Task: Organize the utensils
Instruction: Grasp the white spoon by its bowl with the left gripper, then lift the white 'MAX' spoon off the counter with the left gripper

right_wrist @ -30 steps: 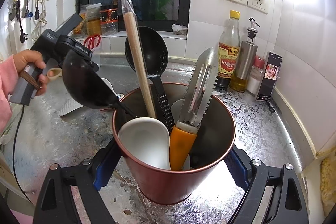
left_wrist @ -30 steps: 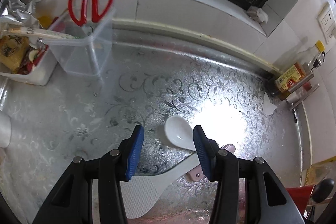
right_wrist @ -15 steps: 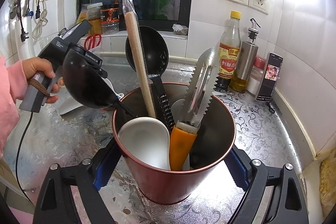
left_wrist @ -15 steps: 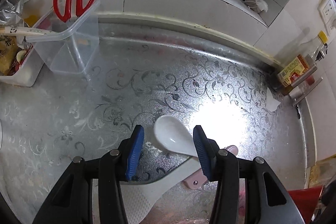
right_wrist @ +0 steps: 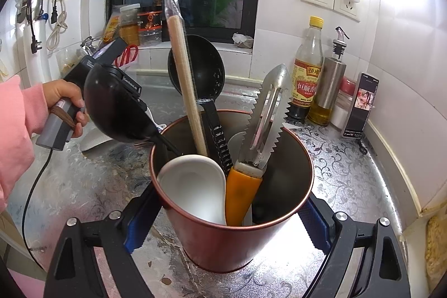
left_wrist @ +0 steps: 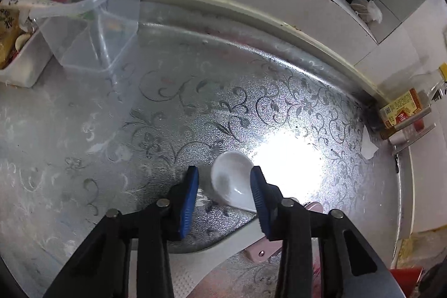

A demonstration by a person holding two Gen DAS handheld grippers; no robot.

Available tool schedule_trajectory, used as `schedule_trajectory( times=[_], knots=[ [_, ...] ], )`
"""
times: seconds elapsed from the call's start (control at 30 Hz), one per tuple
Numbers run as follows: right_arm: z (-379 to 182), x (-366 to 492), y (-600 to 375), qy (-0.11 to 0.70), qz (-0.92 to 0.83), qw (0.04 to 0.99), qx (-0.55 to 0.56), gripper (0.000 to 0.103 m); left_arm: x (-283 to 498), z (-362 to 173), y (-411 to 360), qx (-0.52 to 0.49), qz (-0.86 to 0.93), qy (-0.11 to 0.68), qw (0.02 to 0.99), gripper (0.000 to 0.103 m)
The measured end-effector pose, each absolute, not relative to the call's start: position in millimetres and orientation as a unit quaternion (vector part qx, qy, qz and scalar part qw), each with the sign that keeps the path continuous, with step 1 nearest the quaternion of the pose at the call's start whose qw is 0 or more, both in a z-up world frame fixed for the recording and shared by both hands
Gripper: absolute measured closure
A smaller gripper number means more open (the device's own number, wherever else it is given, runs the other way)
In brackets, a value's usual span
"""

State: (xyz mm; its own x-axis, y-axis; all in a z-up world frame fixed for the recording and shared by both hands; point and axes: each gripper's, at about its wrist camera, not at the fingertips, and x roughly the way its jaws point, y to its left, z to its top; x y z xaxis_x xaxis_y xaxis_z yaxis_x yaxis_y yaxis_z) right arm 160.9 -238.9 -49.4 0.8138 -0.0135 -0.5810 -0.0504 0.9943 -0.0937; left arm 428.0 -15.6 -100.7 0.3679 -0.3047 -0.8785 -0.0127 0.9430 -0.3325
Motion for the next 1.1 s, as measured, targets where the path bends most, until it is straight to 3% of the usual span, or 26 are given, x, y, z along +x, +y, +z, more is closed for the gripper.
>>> schedule_trajectory(
  times=[0.17,0.27,1.1],
  knots=[
    [-49.9,161.1,-240.4,0.303,0.013,0.951,-0.053,0.011,428.0,-108.0,-16.9,-0.158,-0.076,0.557,0.812,0.090],
    [-50.0,160.8,-240.8,0.302,0.014,0.952,-0.053,0.011,424.5,-108.0,-12.7,-0.170,-0.073,0.553,0.812,0.095],
    [-55.1,167.3,-244.0,0.311,0.017,0.949,-0.037,0.011,320.3,-77.7,13.9,-0.238,-0.054,0.520,0.818,0.097]
  ],
)
